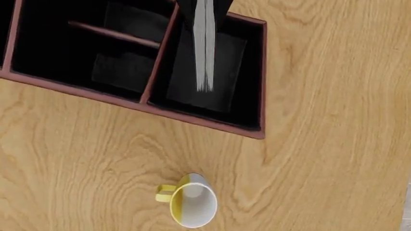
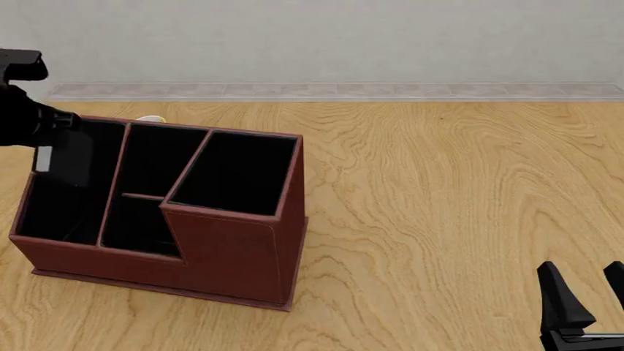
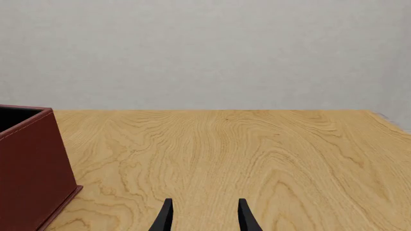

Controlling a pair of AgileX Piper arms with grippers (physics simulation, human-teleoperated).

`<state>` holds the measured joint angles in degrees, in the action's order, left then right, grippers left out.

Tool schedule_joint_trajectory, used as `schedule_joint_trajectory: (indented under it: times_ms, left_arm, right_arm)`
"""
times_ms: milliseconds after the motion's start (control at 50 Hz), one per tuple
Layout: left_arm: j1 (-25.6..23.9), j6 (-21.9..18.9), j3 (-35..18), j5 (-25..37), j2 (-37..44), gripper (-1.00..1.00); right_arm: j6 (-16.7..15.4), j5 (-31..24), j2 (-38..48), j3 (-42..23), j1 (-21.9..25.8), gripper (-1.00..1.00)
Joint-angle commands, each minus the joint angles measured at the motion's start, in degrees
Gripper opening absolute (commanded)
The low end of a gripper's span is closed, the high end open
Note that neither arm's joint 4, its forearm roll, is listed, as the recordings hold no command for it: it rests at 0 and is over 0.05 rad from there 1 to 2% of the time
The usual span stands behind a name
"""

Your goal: Pick up the book and place it in the left compartment of the caddy.

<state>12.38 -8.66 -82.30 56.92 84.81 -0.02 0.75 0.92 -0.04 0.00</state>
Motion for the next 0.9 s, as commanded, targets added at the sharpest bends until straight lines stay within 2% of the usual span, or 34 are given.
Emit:
schedule_joint_trajectory:
  times_ms: [20,320,900]
  left_arm:
    - [0.3,-0.8,0.5,-1.7,1.0,-1.00]
    - [-0.6,0.9,5.9,-6.1,1.4,-1.00]
    - [0.6,1.1,9.4,-9.9,2.7,-1.00]
  right_arm:
    - [0.0,-0.3,-0.3,0.0,0.0,1.00]
    - [0.0,-0.3,-0.3,0.0,0.0,1.00]
    - [0.0,-0.3,-0.3,0.0,0.0,1.00]
